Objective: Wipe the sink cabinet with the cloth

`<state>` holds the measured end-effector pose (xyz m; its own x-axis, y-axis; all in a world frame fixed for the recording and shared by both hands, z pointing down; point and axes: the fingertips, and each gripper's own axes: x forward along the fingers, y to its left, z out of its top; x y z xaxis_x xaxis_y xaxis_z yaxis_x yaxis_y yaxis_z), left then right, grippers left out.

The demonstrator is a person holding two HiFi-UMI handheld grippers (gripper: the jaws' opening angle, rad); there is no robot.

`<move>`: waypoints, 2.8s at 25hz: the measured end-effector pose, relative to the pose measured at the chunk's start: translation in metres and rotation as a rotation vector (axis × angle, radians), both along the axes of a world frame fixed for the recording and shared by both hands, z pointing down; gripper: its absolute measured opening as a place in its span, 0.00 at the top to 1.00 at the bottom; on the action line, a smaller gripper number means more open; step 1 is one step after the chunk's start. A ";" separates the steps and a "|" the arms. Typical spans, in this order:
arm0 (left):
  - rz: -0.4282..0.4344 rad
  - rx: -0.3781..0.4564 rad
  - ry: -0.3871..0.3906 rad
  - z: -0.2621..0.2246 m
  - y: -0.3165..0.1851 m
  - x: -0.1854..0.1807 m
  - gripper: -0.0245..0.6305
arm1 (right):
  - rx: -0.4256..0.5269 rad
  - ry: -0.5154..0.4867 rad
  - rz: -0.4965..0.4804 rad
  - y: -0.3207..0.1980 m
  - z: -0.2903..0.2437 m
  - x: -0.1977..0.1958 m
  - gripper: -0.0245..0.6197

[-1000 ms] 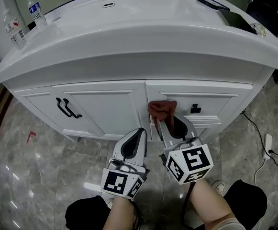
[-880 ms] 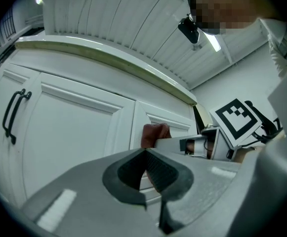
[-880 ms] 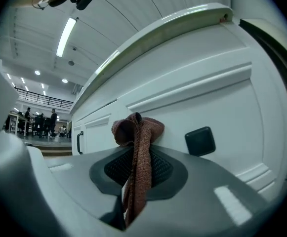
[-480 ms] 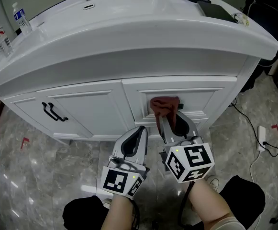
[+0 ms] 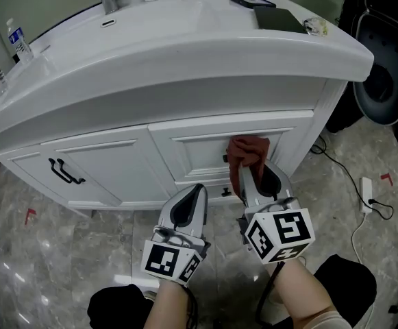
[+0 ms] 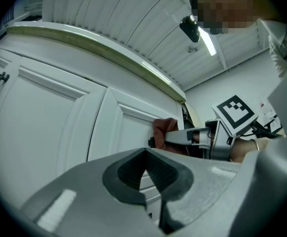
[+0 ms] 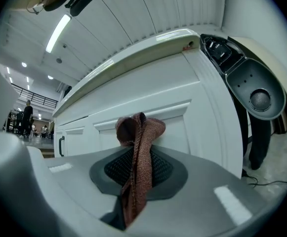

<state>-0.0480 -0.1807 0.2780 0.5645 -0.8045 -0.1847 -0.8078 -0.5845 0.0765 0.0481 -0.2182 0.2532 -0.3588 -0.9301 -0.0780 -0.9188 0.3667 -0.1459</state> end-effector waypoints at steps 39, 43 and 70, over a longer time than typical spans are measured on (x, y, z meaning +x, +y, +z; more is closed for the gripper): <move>-0.088 -0.034 -0.010 0.023 -0.007 -0.031 0.96 | -0.069 0.029 0.010 0.016 0.062 -0.007 0.84; -0.154 -0.031 -0.096 0.036 -0.003 -0.056 0.96 | -0.086 0.024 -0.099 0.017 0.083 -0.069 0.84; -0.033 -0.091 -0.042 0.058 -0.018 -0.003 0.96 | -0.050 0.003 0.031 -0.016 0.078 0.000 0.83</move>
<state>-0.0511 -0.1984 0.3365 0.5429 -0.8353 -0.0870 -0.8303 -0.5494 0.0933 0.0485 -0.2344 0.3313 -0.3304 -0.9434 -0.0300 -0.9299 0.3308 -0.1609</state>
